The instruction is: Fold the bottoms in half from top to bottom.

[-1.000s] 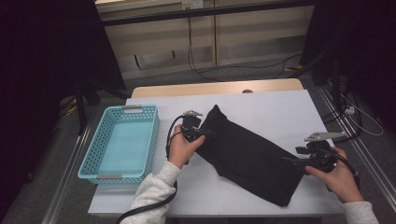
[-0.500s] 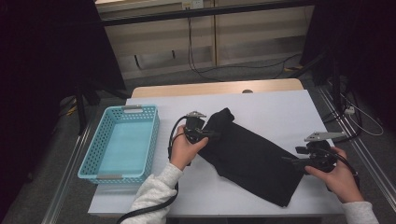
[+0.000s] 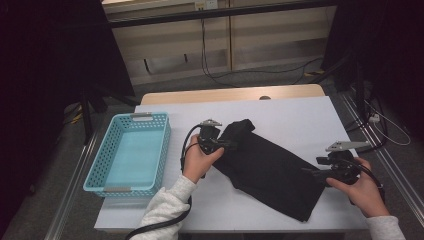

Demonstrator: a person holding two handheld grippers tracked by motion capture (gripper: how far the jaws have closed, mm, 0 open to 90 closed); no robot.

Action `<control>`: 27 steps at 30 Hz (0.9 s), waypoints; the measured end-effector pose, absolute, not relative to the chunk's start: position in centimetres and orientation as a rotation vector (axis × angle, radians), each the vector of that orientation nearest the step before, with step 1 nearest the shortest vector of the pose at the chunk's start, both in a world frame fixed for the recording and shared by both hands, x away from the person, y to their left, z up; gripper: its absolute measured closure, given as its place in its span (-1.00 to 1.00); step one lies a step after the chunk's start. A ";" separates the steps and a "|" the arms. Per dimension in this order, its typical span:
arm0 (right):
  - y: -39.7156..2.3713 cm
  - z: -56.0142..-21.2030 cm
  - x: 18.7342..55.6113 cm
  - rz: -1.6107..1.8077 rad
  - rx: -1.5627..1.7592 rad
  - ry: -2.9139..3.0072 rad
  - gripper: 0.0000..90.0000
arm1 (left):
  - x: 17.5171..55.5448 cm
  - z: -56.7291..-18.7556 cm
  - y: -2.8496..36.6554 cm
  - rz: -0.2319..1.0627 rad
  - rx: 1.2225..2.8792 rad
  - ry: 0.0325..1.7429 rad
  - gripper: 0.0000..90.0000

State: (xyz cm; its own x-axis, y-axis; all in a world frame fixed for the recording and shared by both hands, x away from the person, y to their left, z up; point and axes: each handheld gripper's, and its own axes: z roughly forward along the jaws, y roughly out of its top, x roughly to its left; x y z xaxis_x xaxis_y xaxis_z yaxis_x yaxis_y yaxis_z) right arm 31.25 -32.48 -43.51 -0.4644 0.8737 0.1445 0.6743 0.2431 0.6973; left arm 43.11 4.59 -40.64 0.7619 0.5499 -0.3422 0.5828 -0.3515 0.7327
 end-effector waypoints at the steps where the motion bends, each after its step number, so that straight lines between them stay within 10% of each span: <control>1: -32.5 -43.5 31.2 1.042 1.441 2.247 -0.43 | 43.1 -40.6 4.5 -0.043 2.030 0.850 0.88; 27: -32.1 -43.5 31.4 1.043 1.423 2.257 -0.43 | 40.1 -40.3 1.1 -0.091 2.077 0.704 0.87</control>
